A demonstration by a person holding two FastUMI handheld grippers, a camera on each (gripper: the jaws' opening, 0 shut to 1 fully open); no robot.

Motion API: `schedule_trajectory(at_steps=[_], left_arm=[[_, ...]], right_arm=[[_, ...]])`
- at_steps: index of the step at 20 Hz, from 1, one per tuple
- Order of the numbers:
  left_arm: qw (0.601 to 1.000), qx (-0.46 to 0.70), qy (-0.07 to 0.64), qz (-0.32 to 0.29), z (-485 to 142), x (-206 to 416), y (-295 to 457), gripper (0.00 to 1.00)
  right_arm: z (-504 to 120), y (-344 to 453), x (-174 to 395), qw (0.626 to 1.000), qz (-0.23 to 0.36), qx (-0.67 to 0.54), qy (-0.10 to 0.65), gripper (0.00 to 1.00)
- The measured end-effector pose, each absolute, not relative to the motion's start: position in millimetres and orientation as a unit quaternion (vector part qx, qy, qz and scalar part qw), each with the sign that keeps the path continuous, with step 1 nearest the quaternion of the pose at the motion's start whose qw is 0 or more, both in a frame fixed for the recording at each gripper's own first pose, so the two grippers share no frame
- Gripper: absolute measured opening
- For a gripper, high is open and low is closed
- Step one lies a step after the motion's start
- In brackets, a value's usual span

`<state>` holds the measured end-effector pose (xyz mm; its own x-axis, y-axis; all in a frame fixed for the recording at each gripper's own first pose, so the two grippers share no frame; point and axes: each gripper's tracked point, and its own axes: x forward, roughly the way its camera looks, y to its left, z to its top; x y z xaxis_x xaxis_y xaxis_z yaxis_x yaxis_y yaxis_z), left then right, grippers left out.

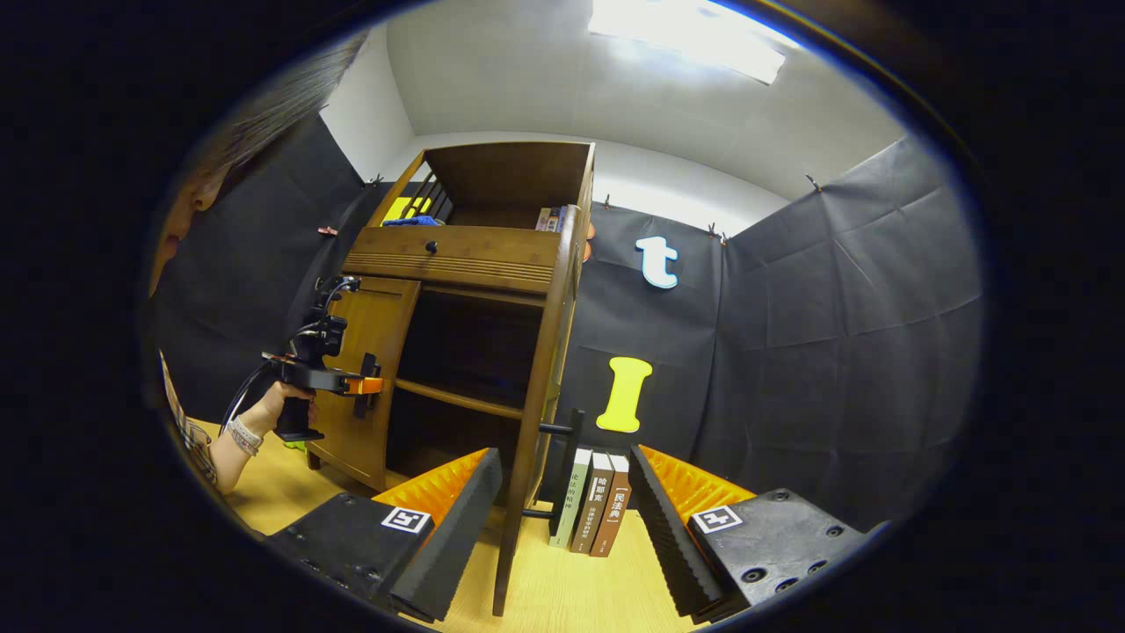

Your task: Open the right door of the double-door shoe cabinet with the right hand, and open the left door with the left hand.

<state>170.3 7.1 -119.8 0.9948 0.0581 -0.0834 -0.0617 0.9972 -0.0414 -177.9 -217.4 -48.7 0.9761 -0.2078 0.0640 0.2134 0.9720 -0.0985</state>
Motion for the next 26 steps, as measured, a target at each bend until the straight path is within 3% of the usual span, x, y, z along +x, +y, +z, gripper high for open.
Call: schedule_trajectory(at_steps=[14,26], left_arm=[[0.993,-0.044,0.073,-0.076,-111.9,70.5,18.7,0.29],[0.992,-0.044,0.073,-0.098,-102.2,-24.3,82.4,0.3]], right_arm=[[-34.4,-133.8,-164.9,0.996,-0.044,-0.063,-0.037,0.92],[-40.4,-45.9,-120.5,0.997,0.062,-0.03,-0.042,0.92]])
